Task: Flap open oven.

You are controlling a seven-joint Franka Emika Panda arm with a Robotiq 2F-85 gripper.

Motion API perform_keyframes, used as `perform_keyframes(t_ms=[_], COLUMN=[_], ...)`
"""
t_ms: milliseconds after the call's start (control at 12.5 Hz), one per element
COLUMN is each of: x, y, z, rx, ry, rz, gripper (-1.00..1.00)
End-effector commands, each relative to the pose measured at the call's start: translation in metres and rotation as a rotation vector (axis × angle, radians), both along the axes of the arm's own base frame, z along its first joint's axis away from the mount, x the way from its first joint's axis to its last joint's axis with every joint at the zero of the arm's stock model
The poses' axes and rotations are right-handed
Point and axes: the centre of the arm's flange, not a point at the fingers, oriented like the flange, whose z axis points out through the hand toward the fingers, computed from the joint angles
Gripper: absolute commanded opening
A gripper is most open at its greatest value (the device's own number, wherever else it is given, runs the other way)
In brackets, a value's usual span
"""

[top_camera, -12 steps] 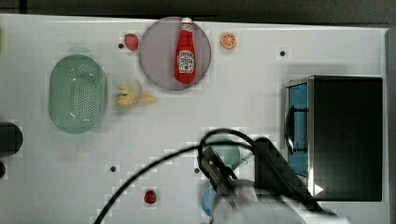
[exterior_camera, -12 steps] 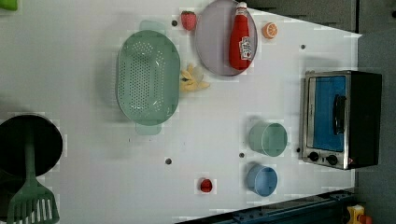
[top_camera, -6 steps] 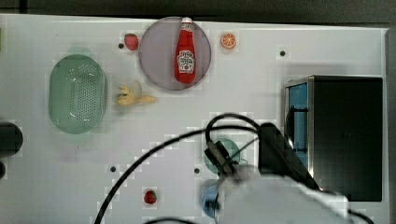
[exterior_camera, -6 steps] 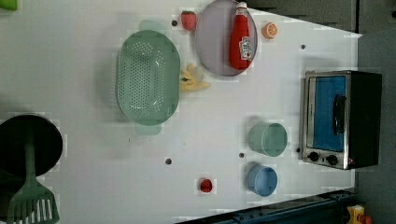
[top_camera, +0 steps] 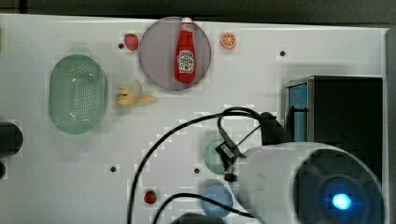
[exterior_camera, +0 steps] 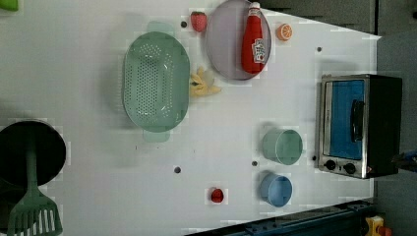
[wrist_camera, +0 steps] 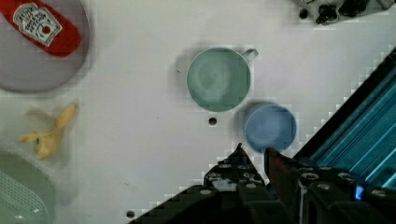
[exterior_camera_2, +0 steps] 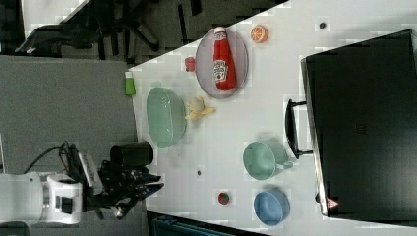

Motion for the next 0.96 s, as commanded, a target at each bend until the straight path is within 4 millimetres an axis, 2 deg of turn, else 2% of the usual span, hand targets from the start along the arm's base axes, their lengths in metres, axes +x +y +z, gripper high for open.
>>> perform_keyframes(t_ms=[80,320,560,960], x=[-0.008,-0.003,0.006,0.043], y=[-0.052,-0.094,-0.127,-0.173], z=[0.009,-0.011,-0.045,-0.104], rx=[-0.026,-0.091,-0.090,-0.157], ry=[-0.068,-0.066,-0.046,-0.084], rz=[0.231,0.433,0.622,0.805], gripper=[-0.65,-0.65,-0.65,-0.65])
